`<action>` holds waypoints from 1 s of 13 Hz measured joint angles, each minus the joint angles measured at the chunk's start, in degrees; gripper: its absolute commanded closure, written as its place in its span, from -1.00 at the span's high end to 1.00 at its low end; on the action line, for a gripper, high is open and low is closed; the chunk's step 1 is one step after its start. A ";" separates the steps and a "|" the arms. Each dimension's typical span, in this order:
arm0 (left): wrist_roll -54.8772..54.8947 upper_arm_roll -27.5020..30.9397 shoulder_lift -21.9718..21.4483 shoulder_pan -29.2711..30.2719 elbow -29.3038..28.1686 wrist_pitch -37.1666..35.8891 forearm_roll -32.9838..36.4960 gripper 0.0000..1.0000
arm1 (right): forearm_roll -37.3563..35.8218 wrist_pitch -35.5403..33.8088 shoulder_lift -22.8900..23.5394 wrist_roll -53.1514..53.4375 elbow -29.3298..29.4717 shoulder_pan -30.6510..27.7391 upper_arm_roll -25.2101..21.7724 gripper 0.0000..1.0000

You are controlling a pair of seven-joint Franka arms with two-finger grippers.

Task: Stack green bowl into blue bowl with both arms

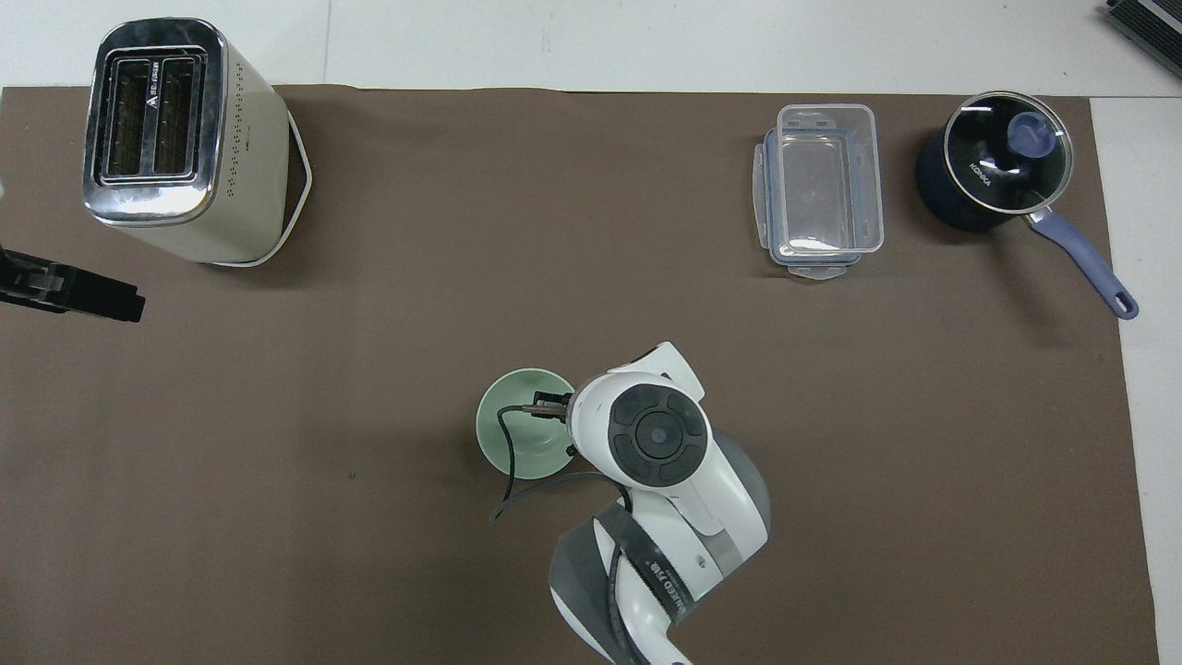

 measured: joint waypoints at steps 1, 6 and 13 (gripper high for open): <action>0.00 -0.02 0.00 0.00 -0.01 0.00 0.00 1.00 | -0.51 -1.08 -1.28 -1.60 0.66 -1.65 -0.10 1.00; 0.00 -0.03 -0.01 0.00 -0.02 0.00 0.00 1.00 | -1.28 -15.78 -8.69 -15.46 5.24 -12.39 -0.40 1.00; 0.00 -0.06 -0.02 -0.02 -0.02 0.00 0.00 1.00 | -1.89 -30.86 -13.02 -27.25 12.43 -27.01 -0.64 1.00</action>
